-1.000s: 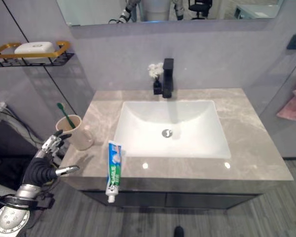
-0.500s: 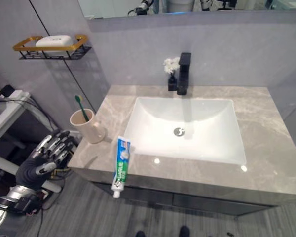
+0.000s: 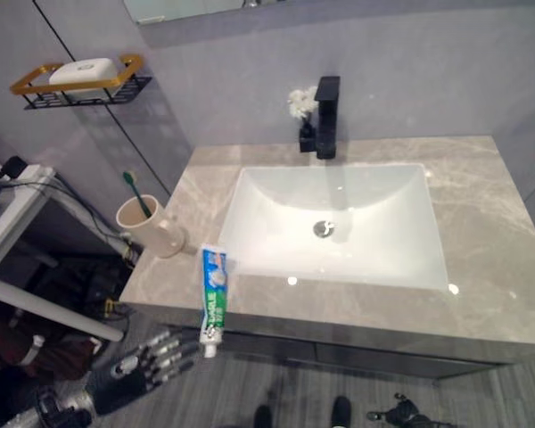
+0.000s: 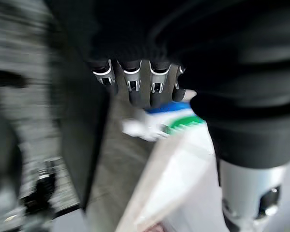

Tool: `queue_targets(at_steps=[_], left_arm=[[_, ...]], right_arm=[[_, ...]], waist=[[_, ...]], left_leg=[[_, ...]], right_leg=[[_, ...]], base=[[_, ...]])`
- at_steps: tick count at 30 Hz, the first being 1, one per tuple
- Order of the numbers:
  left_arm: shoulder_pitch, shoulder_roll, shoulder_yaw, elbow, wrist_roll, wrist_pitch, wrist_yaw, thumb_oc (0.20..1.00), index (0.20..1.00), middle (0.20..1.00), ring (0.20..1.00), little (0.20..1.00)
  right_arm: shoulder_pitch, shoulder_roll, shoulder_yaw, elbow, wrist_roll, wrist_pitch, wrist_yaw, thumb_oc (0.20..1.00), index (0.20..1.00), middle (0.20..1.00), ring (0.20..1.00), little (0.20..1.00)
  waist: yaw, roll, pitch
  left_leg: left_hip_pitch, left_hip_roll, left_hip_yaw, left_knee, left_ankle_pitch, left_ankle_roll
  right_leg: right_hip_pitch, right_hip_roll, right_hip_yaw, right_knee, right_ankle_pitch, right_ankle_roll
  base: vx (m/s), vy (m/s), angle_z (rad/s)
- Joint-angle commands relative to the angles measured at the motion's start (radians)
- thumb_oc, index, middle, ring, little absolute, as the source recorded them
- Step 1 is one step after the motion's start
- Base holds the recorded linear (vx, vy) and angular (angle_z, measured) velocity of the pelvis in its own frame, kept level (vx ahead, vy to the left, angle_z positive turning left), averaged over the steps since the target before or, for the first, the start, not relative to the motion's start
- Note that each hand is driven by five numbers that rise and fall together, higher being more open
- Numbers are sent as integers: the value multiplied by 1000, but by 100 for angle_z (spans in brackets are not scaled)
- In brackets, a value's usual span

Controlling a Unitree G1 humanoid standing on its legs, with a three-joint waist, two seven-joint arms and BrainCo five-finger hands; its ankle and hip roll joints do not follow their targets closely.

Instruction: Put brush and paste in cup on sink, flatten towel.

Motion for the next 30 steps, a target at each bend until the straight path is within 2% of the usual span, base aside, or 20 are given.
queue_targets(at_steps=[1, 11, 14, 18, 24, 30], left_arm=[[37, 43, 21, -12, -5, 17, -71, 1000, 1000, 1000, 1000, 1000], [46, 33, 13, 72, 55, 9, -78, 1000, 1000, 1000, 1000, 1000], [-1, 13, -30, 110, 73, -7, -48, 1000, 1000, 1000, 1000, 1000], [-47, -1, -77, 132, 77, -10, -34, 1000, 1000, 1000, 1000, 1000], [-134, 5, -154, 130, 85, -16, -29, 1000, 1000, 1000, 1000, 1000], [-192, 16, -186, 118, 73, -18, -40, 1000, 1000, 1000, 1000, 1000]], right_arm=[[-64, -5, 60, -3, -34, -13, -7, 1000, 1000, 1000, 1000, 1000], [-10, -8, 69, -35, -15, -23, -2, 1000, 1000, 1000, 1000, 1000], [16, -8, 69, -49, -3, -24, -12, 1000, 1000, 1000, 1000, 1000], [24, -10, 70, -65, 12, -24, -14, 1000, 1000, 1000, 1000, 1000], [47, -9, 77, -90, 21, -27, -15, 1000, 1000, 1000, 1000, 1000], [79, 13, 87, -73, 5, -23, -6, 1000, 1000, 1000, 1000, 1000]], waist=[[-21, -66, 21], [-40, -91, 36], [-52, -110, 35], [-59, -119, 35], [-71, -141, 24], [-79, -154, -1]], left_leg=[[-39, 13, 42, 7, 69, -25], [-45, 24, 67, 6, 62, -23], [-49, 22, 75, 6, 56, -23], [-49, 22, 78, 6, 52, -22], [-41, 22, 85, 6, 39, -20], [-29, 19, 95, 6, 28, -18]], right_leg=[[31, -37, 63, 20, -26, 58], [6, -31, 77, 19, -16, 66], [2, -29, 82, 15, -14, 69], [-1, -28, 86, 14, -14, 70], [0, -26, 98, 11, -11, 73], [7, -27, 108, 11, -10, 76]], base=[[0, 13, -32], [-3, 6, -11], [24, 21, -3], [18, 21, -11], [28, 16, -4], [42, 20, -4]])
